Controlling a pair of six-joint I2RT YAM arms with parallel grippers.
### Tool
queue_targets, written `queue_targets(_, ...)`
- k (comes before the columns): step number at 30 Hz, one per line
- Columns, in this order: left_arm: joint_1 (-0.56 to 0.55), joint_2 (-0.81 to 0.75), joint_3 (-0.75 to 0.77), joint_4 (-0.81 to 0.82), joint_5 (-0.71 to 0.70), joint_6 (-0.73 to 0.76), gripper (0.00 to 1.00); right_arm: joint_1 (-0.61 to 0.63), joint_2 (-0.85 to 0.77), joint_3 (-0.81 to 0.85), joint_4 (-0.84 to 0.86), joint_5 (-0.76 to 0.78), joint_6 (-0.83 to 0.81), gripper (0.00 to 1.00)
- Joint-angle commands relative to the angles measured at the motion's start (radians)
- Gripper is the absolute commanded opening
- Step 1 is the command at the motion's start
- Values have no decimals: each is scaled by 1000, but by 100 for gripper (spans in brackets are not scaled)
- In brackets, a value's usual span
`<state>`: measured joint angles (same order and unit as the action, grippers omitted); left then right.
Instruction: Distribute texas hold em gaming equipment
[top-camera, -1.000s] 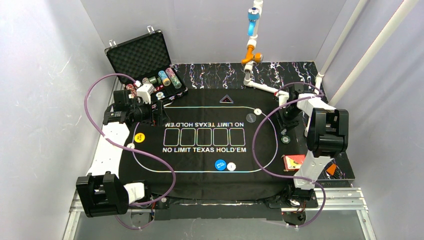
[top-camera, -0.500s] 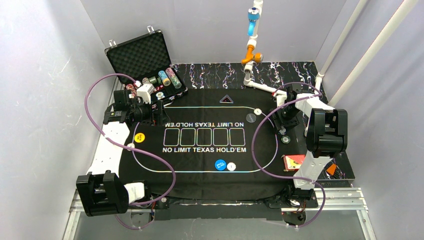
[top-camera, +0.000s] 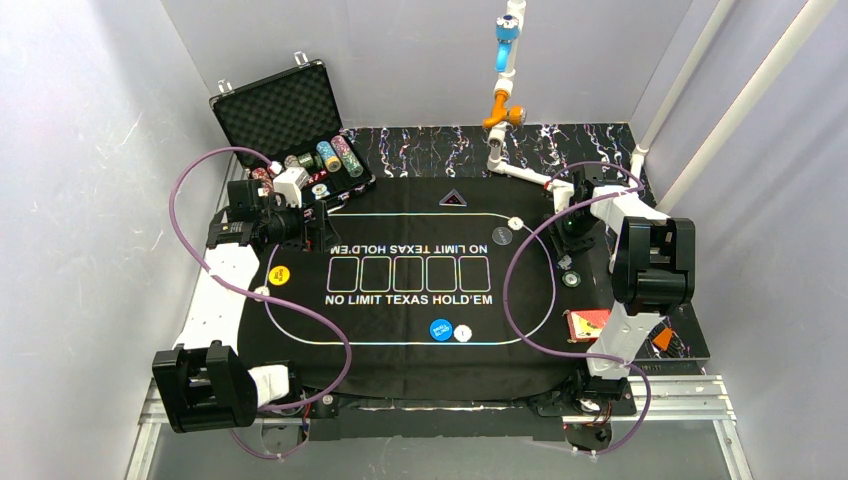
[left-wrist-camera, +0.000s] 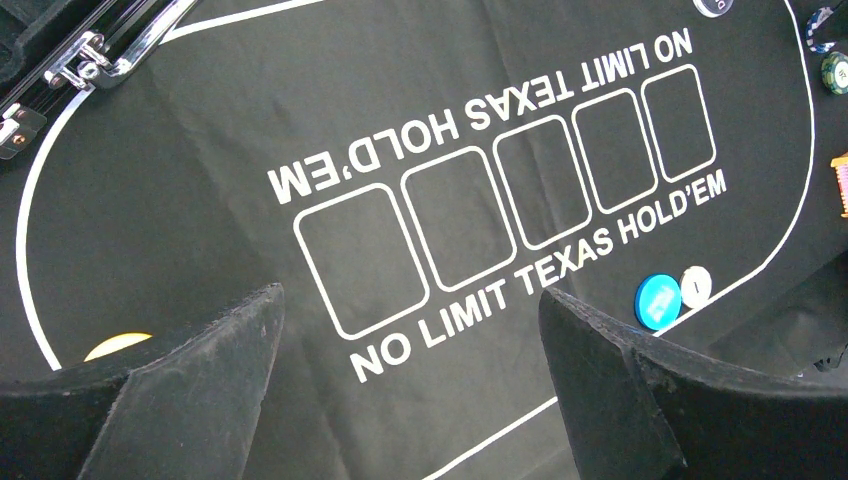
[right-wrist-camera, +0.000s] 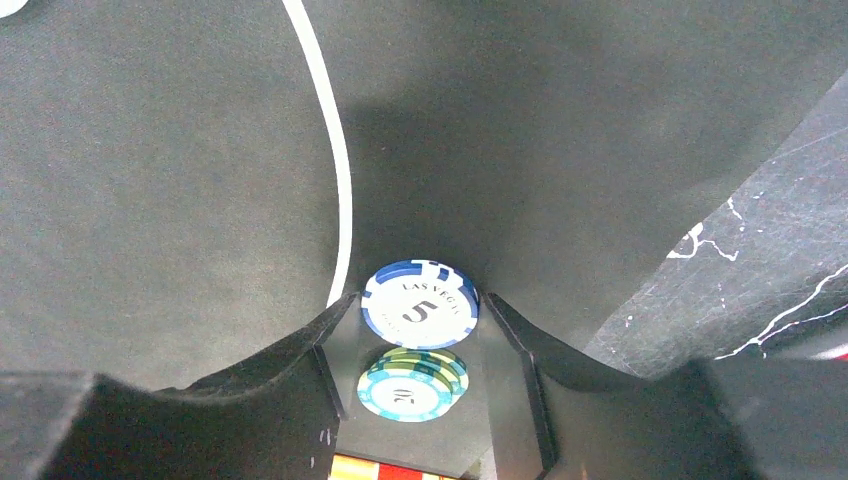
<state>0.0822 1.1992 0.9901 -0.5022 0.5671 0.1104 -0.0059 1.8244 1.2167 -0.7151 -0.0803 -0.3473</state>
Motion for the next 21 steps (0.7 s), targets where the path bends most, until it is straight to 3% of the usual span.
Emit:
queue_targets(1, 1, -3, 13, -7, 21, -1, 98, 4, -34, 38, 6, 10, -10, 56)
queue_targets(5, 2, -1, 12, -7, 22, -2, 98, 4, -22, 40, -3, 12, -15, 62)
queue_targets(21, 1, -1, 16, -8, 21, -2, 98, 6, -57, 64, -27, 2, -19, 45)
